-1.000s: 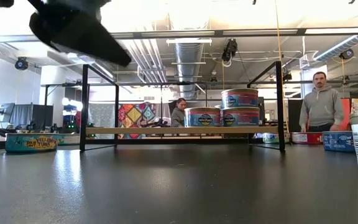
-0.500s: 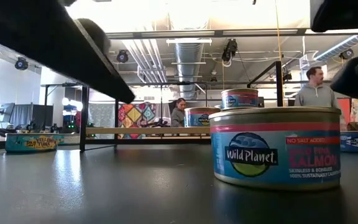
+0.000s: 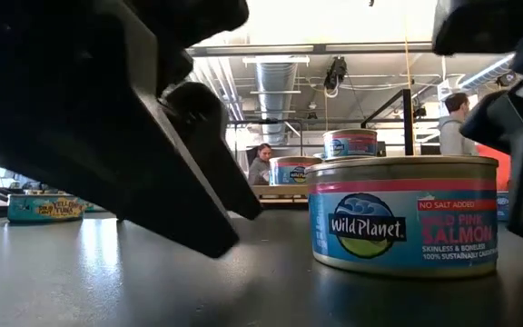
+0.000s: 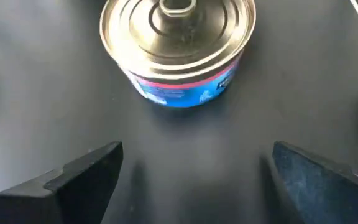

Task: Stack canned seafood by type on shelf
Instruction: Stack the bottom right blue tuna can on the blue tuna can

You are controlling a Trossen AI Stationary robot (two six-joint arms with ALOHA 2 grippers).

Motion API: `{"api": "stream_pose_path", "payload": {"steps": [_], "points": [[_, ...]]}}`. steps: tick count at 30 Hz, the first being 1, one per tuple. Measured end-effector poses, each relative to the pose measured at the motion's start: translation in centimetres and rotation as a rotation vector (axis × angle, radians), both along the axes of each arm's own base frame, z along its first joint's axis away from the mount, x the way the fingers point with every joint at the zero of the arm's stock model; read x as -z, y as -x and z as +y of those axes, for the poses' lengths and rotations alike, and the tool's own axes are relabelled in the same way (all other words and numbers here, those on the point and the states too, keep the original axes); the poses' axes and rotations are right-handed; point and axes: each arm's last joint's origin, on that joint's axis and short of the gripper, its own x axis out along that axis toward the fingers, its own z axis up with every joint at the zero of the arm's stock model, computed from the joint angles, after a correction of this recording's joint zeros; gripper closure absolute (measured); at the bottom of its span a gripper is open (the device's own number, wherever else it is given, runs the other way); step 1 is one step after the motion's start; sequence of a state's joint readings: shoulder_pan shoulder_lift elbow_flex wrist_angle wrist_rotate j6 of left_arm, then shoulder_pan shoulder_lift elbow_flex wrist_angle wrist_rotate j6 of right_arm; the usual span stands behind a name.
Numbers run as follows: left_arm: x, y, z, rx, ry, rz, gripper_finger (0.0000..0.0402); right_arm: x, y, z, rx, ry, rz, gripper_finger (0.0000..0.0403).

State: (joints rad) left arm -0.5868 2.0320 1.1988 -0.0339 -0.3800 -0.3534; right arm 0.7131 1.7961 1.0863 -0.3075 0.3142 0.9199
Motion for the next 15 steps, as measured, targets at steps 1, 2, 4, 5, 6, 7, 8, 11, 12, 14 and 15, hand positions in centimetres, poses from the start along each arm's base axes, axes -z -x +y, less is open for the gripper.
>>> {"api": "stream_pose_path", "payload": {"steps": [1, 2, 4, 5, 6, 7, 8, 11, 12, 14, 15], "points": [[0.0, -0.4, -0.2, 0.007, -0.005, -0.008, 0.0003, -0.1, -0.1, 0.1, -0.005, -0.006, -0.012, 0.0369], [0.2, -0.7, -0.4, 0.017, -0.013, -0.012, 0.0003, -0.1, -0.3, 0.0, -0.009, -0.009, -0.023, 0.0369], [0.5, -1.5, -0.7, 0.037, -0.037, -0.015, 0.0003, -0.2, -0.5, 0.0, -0.01, -0.02, -0.04, 0.0369], [0.8, -1.9, -0.9, 0.046, -0.049, -0.015, 0.0003, -0.3, -0.7, -0.1, -0.008, -0.024, -0.047, 0.0369], [0.9, -2.2, -1.0, 0.048, -0.053, -0.014, 0.0003, -0.3, -0.8, -0.2, -0.005, -0.026, -0.05, 0.0369], [1.0, -2.6, -1.0, 0.045, -0.065, -0.001, 0.0003, -0.3, -1.0, -0.3, -0.002, -0.028, -0.051, 0.0369], [1.1, -3.0, -1.0, 0.036, -0.065, 0.009, 0.0003, -0.3, -1.0, -0.4, -0.003, -0.032, -0.046, 0.0369], [1.0, -3.7, -0.9, 0.023, -0.075, 0.036, 0.0003, -0.3, -1.2, -0.6, -0.009, -0.038, -0.043, 0.0369], [1.0, -3.8, -0.8, 0.02, -0.076, 0.044, 0.0003, -0.3, -1.3, -0.7, -0.011, -0.04, -0.042, 0.0369], [0.8, -3.9, -0.8, 0.02, -0.079, 0.052, 0.0003, -0.3, -1.3, -0.7, -0.014, -0.046, -0.038, 0.0369], [0.8, -3.9, -0.7, 0.021, -0.081, 0.056, 0.0003, -0.3, -1.3, -0.6, -0.016, -0.049, -0.038, 0.0369]]}}
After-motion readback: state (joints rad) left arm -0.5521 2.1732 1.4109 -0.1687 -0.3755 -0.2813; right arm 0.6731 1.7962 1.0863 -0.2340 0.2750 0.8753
